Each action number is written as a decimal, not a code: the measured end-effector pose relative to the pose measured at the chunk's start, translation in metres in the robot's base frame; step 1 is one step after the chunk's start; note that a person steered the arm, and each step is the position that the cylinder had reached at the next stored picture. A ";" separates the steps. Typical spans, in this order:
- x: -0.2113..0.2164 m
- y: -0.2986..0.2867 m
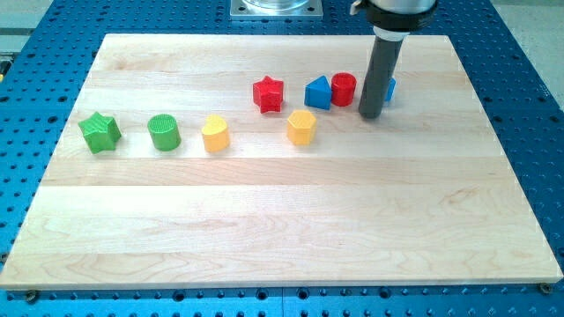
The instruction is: Put the yellow heart vertically below the green circle
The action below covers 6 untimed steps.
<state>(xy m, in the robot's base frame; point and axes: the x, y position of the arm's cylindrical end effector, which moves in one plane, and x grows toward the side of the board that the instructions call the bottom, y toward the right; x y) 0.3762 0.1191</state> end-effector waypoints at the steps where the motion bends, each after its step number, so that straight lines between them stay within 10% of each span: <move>1: 0.034 -0.043; 6: 0.060 -0.301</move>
